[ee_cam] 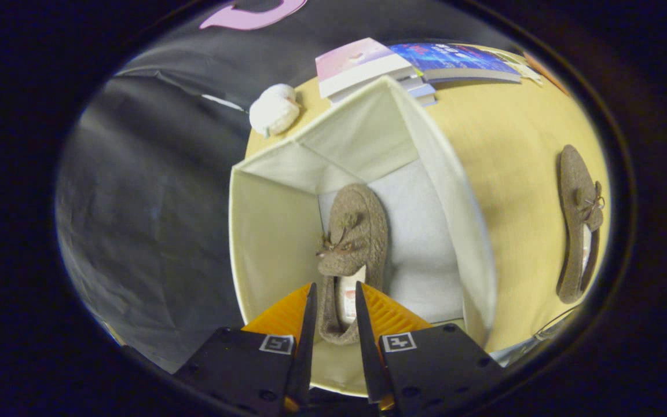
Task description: Open the storage box then place both shoes into the box .Put the left shoe in first, then the right shoe, with the right side of both shoes facing outward in a uniform manner.
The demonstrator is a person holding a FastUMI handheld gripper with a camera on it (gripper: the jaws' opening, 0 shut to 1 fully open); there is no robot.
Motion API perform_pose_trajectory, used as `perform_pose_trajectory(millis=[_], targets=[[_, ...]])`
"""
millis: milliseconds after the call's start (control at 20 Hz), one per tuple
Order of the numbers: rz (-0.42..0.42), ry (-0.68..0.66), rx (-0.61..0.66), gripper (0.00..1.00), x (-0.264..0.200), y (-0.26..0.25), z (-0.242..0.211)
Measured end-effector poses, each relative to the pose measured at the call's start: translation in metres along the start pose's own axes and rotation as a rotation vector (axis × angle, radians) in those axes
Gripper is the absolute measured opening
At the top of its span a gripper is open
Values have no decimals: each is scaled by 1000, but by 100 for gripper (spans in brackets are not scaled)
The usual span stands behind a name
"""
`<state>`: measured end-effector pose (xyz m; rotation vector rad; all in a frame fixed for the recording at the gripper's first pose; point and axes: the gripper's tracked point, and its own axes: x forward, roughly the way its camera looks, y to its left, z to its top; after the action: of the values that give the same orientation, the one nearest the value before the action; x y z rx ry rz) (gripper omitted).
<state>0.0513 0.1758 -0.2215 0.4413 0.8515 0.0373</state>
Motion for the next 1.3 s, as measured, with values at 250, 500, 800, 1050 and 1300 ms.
perform_pose_trajectory(millis=[250, 500, 800, 1050, 1300], targets=[[114, -133, 93, 41, -46, 0, 47], [141, -330, 178, 41, -111, -44, 108], [27, -440, 248, 41, -164, -147, 141], [-88, -406, 264, 41, -166, -223, 126], [-151, -317, 246, 41, -149, -268, 98]])
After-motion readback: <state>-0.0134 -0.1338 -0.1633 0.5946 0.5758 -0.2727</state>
